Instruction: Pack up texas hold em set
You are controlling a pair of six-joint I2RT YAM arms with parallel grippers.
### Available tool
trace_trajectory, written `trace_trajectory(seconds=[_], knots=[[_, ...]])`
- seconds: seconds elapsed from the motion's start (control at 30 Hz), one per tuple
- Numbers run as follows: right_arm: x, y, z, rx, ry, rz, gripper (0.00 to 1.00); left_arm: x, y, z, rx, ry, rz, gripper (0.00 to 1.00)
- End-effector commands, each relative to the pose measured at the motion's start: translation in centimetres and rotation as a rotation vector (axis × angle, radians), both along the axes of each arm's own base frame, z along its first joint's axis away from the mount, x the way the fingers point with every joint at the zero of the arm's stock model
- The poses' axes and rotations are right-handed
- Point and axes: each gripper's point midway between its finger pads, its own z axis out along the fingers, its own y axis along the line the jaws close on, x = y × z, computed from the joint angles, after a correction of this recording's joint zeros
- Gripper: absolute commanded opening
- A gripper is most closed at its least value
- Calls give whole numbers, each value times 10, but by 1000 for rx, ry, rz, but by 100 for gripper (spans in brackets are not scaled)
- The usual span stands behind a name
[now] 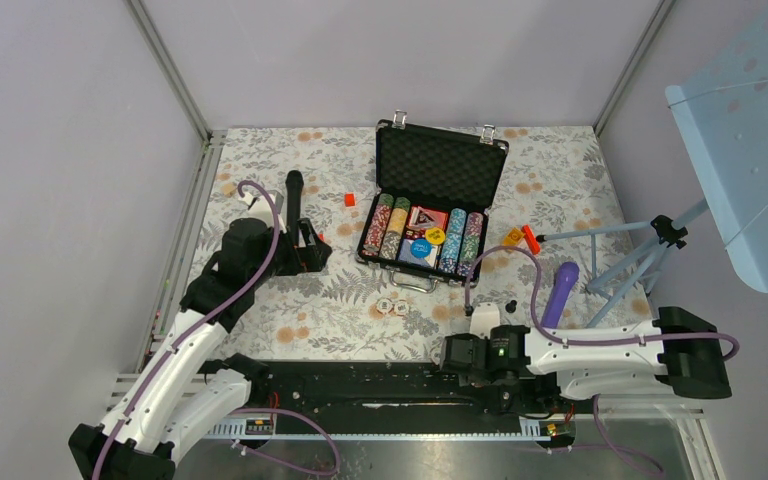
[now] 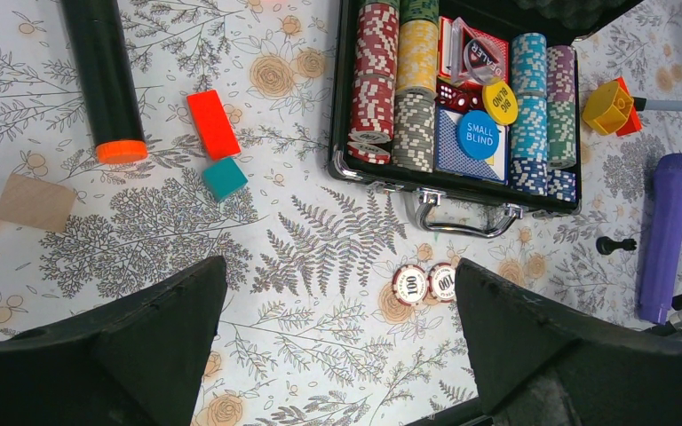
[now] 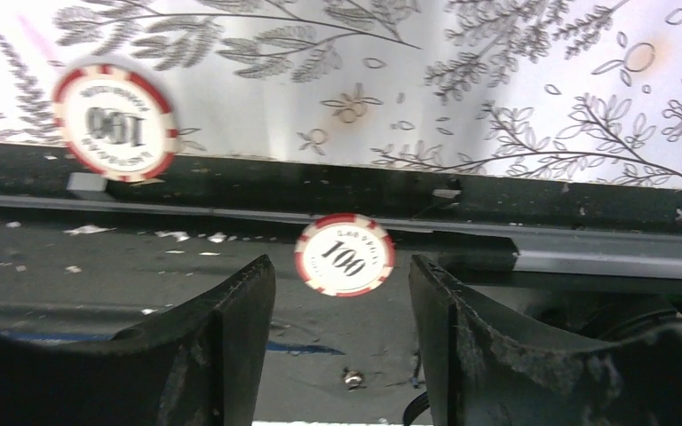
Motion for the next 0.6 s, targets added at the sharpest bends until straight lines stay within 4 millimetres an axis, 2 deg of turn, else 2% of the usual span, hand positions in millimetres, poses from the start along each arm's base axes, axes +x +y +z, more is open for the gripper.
trace_trajectory(seconds=[0.0,0.33,0.57], knots=[[5,-17,-7,-7,-33,-52,66,8,-5,11,-19,-49,-17,99],[3,-12,-22,44,18,-18,67,8,-4,11,-15,-49,-17,99],[-3,-4,-27,10,66,22,63,8,-5,11,-16,-48,-18,99]])
